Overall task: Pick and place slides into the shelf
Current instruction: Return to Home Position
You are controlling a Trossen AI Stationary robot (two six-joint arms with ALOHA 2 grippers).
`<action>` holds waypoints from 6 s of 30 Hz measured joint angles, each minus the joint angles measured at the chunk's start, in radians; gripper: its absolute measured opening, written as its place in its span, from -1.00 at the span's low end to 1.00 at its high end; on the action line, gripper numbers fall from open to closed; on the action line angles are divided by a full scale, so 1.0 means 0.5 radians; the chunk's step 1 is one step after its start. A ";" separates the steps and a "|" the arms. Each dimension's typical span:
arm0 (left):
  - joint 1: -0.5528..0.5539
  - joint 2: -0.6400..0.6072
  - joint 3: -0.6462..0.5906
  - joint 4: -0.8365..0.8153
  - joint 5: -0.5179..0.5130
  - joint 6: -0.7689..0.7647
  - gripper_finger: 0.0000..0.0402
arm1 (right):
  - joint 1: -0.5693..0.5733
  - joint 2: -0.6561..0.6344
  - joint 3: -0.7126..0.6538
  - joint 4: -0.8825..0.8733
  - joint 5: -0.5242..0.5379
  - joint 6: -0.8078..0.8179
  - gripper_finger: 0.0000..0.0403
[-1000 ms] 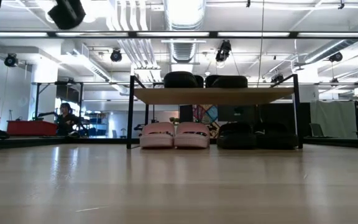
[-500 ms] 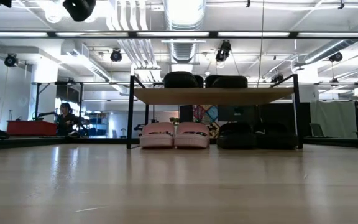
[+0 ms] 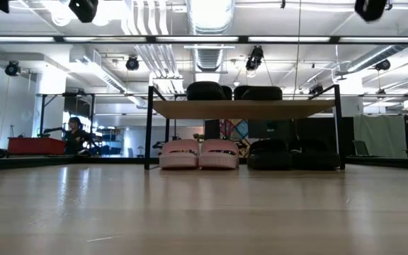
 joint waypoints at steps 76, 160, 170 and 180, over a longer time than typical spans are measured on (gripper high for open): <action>0.052 -0.769 -1.089 -0.090 -0.898 -0.168 -0.92 | -0.868 -1.108 -1.423 0.565 -1.096 -0.548 -0.96; 0.052 -0.515 -1.080 -0.252 -0.539 -0.065 -0.92 | -0.882 -1.002 -1.422 0.563 -1.086 -0.348 -0.96; 0.052 -0.515 -1.080 -0.252 -0.538 -0.066 -0.92 | -0.882 -1.001 -1.421 0.563 -1.086 -0.348 -0.96; 0.052 -0.515 -1.079 -0.252 -0.538 -0.065 -0.92 | -0.882 -1.001 -1.422 0.563 -1.085 -0.348 -0.96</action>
